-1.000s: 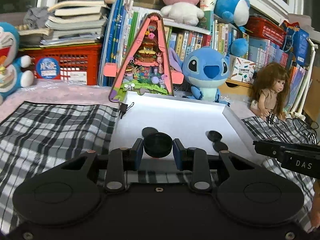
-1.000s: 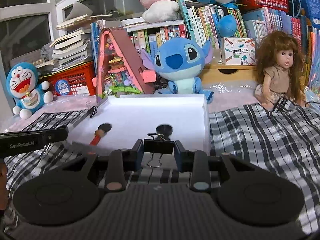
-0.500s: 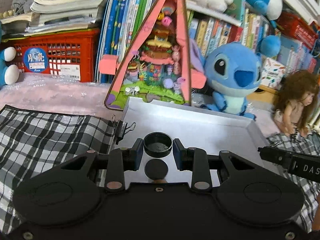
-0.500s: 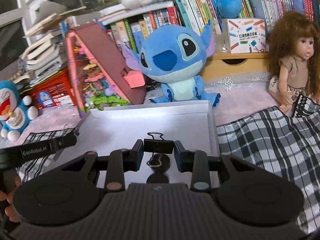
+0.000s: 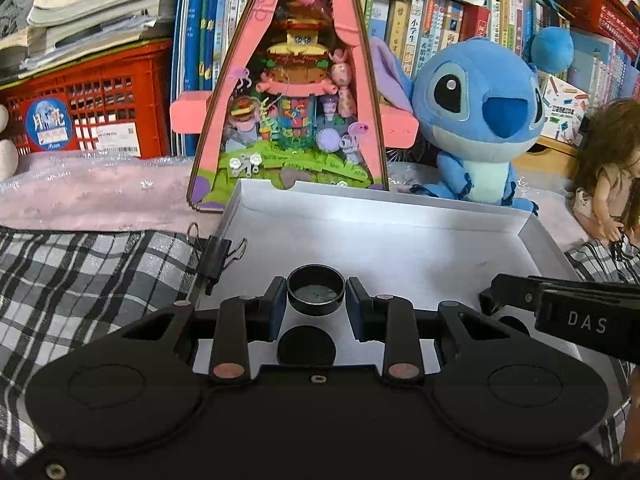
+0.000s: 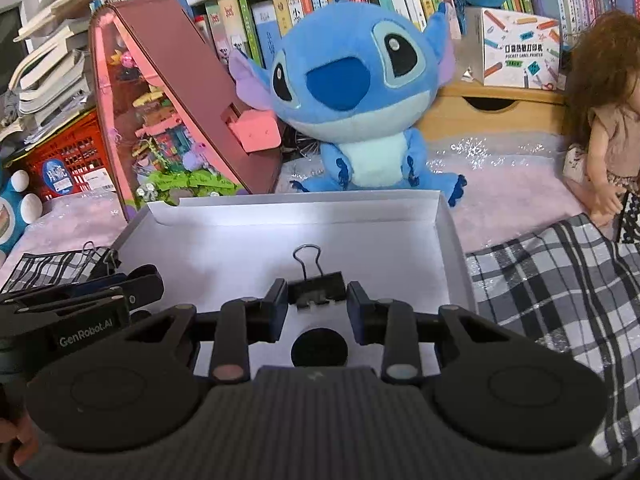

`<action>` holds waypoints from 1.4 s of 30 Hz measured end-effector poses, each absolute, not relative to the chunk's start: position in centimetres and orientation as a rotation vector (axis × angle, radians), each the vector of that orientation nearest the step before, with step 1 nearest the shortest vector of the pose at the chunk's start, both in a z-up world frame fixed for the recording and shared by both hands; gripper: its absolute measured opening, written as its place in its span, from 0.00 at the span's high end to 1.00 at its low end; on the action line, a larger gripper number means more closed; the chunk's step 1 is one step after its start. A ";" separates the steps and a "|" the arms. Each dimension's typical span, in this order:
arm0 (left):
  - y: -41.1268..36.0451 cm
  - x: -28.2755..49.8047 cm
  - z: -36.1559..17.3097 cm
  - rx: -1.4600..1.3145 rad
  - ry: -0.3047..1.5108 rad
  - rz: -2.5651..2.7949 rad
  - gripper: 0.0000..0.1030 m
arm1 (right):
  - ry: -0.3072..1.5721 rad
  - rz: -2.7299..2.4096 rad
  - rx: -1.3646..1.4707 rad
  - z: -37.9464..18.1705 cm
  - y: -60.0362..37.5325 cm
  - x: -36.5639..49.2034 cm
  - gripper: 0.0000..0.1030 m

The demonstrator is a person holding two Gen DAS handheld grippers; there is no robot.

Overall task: Organize rigid objects
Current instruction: 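Carry black cup in left tool while right tool carries binder clip into tray, then open left tool releasing cup while right tool releases binder clip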

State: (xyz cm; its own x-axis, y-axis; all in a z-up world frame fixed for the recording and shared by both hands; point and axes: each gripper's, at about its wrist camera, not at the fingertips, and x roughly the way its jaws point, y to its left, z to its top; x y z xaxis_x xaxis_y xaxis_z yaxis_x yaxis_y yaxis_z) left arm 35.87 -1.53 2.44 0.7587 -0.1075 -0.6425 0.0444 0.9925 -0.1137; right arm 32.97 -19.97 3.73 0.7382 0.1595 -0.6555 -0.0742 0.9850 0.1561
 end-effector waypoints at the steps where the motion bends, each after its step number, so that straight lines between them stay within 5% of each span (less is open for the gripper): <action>1: -1.5 35.9 2.3 -0.092 0.706 -0.081 0.71 | 0.732 0.127 0.123 3.6 -19.9 33.1 0.65; 18: -1.4 36.4 1.4 -0.084 0.732 -0.057 0.70 | 0.751 0.122 0.155 2.3 -20.6 33.4 0.69; 23: -1.4 35.6 1.8 -0.087 0.725 -0.051 0.48 | 0.732 0.129 0.160 2.6 -20.9 32.5 0.63; 29: -1.0 33.1 3.5 -0.050 0.666 -0.062 0.24 | 0.676 0.130 0.137 3.6 -21.3 30.5 0.36; 42: -0.4 25.4 6.3 -0.008 0.564 -0.148 0.14 | 0.558 0.230 0.099 5.8 -21.2 23.5 0.09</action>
